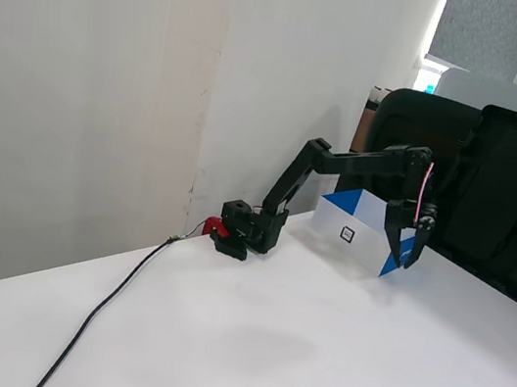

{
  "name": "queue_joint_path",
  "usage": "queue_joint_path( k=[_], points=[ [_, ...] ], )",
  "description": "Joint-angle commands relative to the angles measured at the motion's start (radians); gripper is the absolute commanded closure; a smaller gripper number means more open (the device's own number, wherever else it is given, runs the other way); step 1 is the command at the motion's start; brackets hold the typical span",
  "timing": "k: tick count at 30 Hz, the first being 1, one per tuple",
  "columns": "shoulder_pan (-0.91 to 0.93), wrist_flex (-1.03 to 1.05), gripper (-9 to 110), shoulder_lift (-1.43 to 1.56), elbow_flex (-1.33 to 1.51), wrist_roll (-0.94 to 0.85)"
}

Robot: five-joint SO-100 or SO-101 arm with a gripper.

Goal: Grasp the gray block and put it in the box.

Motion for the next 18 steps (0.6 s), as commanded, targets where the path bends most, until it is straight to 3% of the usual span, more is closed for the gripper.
queue_joint_path(
  k=[1,10,18],
  points=[
    [-0.141,-0.015,101,0.110,0.011,-0.021],
    [-0.319,-0.230,101,0.285,0.413,-0.021],
    [-0.362,-0.456,101,0.505,0.879,-0.009]
  ],
)
